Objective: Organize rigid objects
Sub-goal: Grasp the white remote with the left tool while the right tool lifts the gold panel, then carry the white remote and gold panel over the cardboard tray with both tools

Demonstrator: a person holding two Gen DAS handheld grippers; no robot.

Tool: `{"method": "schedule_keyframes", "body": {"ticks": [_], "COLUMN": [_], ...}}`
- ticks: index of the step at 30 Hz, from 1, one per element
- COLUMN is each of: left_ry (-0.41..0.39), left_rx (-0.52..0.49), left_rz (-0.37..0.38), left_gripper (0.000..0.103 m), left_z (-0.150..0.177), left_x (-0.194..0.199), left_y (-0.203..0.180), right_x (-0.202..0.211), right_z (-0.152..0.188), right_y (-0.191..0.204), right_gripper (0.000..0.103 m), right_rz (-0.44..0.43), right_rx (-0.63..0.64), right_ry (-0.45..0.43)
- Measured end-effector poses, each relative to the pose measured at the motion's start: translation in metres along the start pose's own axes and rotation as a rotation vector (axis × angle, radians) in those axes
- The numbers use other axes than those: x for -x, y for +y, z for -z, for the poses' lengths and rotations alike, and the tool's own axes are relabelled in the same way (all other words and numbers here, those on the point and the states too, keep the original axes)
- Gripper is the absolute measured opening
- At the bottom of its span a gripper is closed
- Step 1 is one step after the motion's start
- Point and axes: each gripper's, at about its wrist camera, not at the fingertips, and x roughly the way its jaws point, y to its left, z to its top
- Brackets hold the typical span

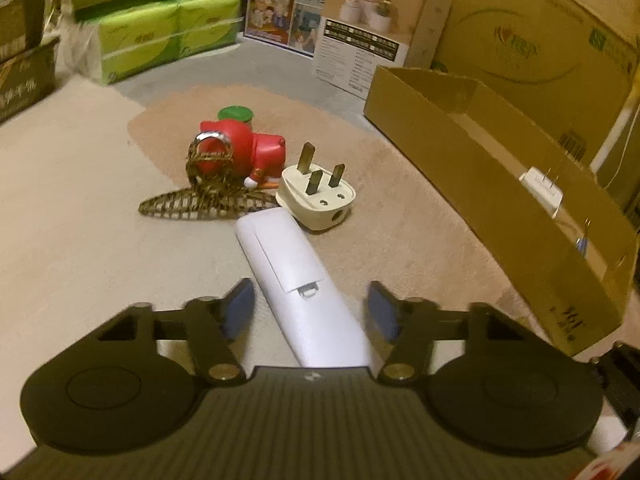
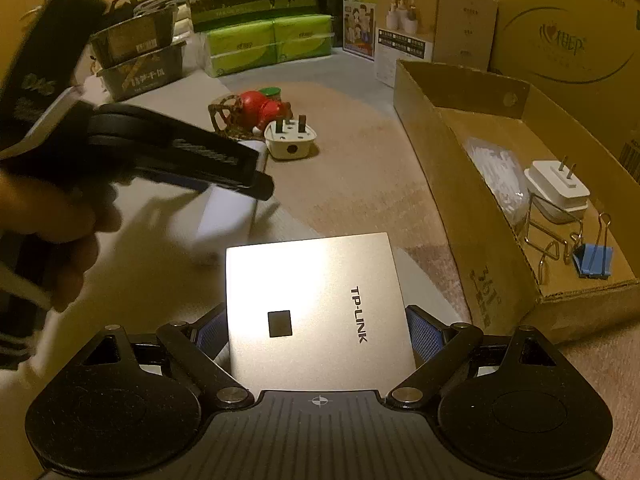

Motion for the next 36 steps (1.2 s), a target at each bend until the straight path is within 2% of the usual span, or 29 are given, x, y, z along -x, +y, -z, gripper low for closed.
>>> {"method": "schedule_keyframes", "body": {"ticks": [5,10,14,18,28,36], "left_ry": [0.025,0.048,0.048,0.032,-0.004,-0.020], "left_rx": [-0.025,-0.048,-0.052,-0.077,-0.178,-0.229], "left_rz": [0.009,0.013,0.016,0.002,-0.036,-0.043], "left_gripper": [0.035,0.034,0.036,0.039,0.040,0.041], "left_z": [0.006,0.026,0.035,0.037,0.032,0.037], "left_x": [0.016,0.043,0.054,0.053,0.034,0.032], "left_y": [0.011,0.030,0.040,0.038,0.021,0.019], "right_x": [0.000,0.001,0.000,0.000,-0.002,-0.002], "right_z": [0.001,-0.001,-0.002,-0.001,0.004,0.009], "right_y": [0.000,0.005,0.010,0.006,0.000,0.004], "right_gripper": [0.090,0.090,0.091,0.091,0.091,0.090], "right_rz": [-0.010,-0.072,-0.081,-0.094,-0.107,-0.078], "right_rx": [-0.013,-0.041,-0.015,-0.016,0.020,0.033], "right_ry": [0.000,0.005,0.009,0.000,-0.047,-0.053]}}
